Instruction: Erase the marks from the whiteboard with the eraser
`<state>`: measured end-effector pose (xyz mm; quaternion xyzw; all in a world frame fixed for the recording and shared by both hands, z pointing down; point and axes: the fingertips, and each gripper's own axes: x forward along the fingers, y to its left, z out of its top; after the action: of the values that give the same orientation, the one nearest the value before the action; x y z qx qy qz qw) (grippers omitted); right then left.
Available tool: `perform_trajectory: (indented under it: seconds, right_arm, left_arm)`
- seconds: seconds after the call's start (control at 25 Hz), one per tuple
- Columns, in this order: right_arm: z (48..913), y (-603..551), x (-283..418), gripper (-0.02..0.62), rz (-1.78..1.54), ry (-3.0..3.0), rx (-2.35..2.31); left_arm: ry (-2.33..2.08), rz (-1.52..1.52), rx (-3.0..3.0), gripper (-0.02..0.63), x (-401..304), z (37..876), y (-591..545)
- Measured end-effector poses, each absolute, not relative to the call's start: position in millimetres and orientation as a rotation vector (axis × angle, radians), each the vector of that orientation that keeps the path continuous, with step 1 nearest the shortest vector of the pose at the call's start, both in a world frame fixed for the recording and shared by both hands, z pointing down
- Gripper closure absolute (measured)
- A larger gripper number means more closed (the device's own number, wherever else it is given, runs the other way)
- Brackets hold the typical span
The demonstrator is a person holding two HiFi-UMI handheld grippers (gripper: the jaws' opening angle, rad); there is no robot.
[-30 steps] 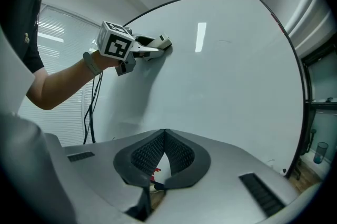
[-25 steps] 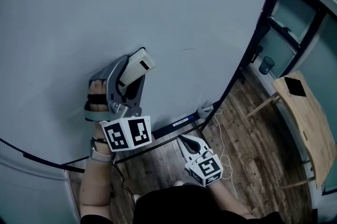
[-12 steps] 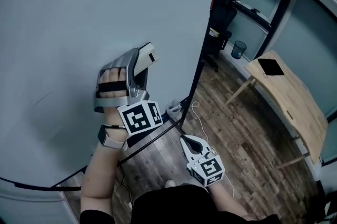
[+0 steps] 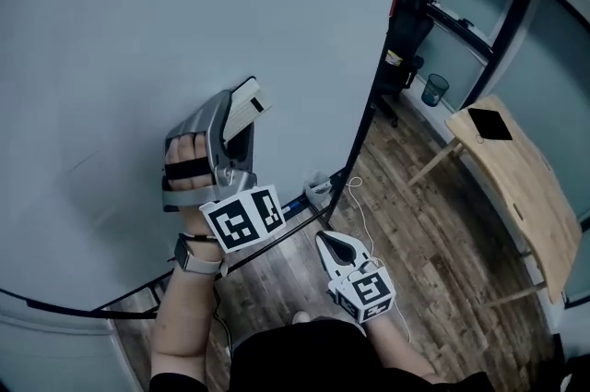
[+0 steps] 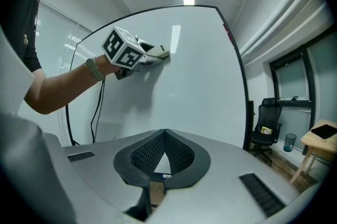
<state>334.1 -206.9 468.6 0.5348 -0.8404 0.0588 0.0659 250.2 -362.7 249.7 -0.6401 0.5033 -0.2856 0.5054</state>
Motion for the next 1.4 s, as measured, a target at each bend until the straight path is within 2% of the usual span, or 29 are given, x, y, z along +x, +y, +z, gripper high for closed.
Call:
perform_trajectory:
  seconds: [0.6, 0.72, 0.96, 1.24, 1.4]
  right_arm:
    - [459.5, -190.6, 123.6, 0.569, 0.149, -2.762, 1.093]
    - [460.3, -181.4, 89.6, 0.569, 0.136, -2.780, 1.028]
    - [460.2, -177.9, 89.0, 0.569, 0.137, -2.755, 1.090]
    - [460.6, -189.0, 155.0, 0.569, 0.180, -2.668, 1.306]
    - [463.1, -189.9, 175.9, 0.569, 0.207, -2.631, 1.375]
  left_arm:
    - [1.818, -0.677, -1.608, 0.344, -44.9, 245.6, -275.5]
    - [1.913, -0.612, -1.662, 0.344, -83.7, 250.1, -266.1]
    - [1.963, -0.494, -1.695, 0.344, -75.7, 241.5, -269.7]
    - [1.846, -0.585, -1.581, 0.356, 4.0, 236.0, -298.9]
    - [1.830, -0.628, -1.574, 0.356, 10.2, 235.1, -302.0]
